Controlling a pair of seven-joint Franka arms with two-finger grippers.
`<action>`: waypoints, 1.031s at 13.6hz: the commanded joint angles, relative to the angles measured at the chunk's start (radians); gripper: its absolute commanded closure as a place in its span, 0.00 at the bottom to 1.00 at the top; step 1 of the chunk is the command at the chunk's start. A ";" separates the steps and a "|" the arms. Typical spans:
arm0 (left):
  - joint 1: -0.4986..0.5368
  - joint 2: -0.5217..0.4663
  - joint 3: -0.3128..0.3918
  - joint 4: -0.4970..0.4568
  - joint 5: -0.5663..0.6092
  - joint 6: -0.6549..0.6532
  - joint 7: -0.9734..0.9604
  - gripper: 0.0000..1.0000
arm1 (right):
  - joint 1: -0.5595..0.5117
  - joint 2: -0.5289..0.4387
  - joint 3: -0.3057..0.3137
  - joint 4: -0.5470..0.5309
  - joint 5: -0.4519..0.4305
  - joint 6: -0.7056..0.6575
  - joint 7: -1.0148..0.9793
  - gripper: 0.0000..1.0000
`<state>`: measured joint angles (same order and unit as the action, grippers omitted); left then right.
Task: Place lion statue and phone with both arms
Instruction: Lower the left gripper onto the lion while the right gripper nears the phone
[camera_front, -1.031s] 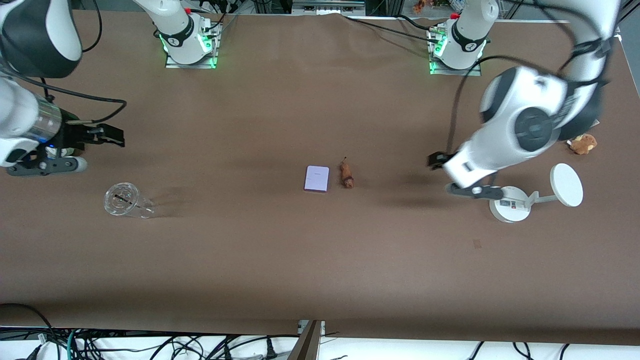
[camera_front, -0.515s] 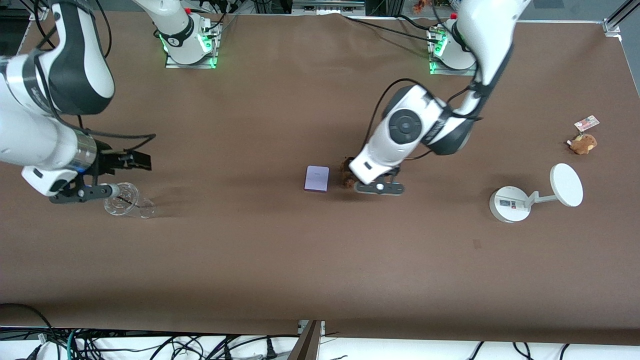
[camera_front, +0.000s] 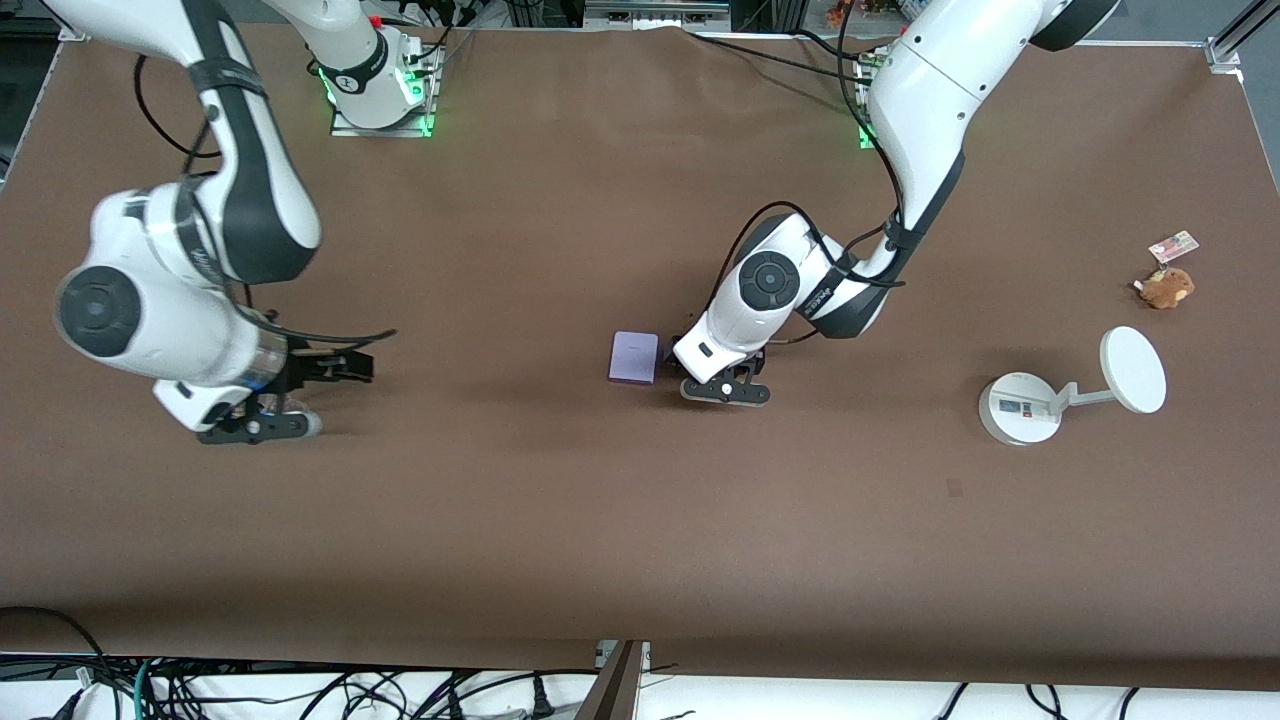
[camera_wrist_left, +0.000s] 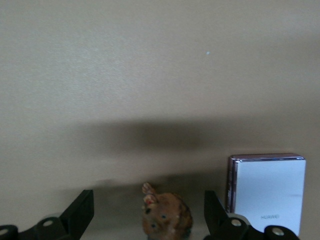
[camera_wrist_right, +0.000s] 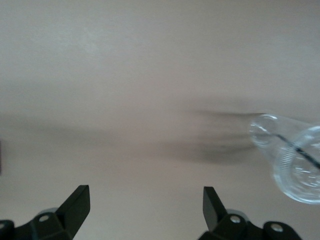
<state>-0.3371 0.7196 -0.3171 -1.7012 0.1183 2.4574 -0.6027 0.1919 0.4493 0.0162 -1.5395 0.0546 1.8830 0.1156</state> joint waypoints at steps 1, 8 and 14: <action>-0.037 -0.015 0.010 0.003 0.021 -0.018 -0.063 0.03 | 0.047 0.034 -0.002 0.029 0.002 0.015 0.058 0.00; -0.062 -0.020 0.021 -0.003 0.021 -0.110 -0.101 0.93 | 0.149 0.084 -0.002 0.029 -0.001 0.053 0.142 0.00; -0.045 -0.127 0.124 0.025 0.023 -0.314 -0.091 0.96 | 0.234 0.121 -0.002 0.029 0.007 0.099 0.260 0.00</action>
<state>-0.3841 0.6515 -0.2276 -1.6679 0.1189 2.2201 -0.6843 0.3950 0.5488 0.0174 -1.5364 0.0546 1.9756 0.3276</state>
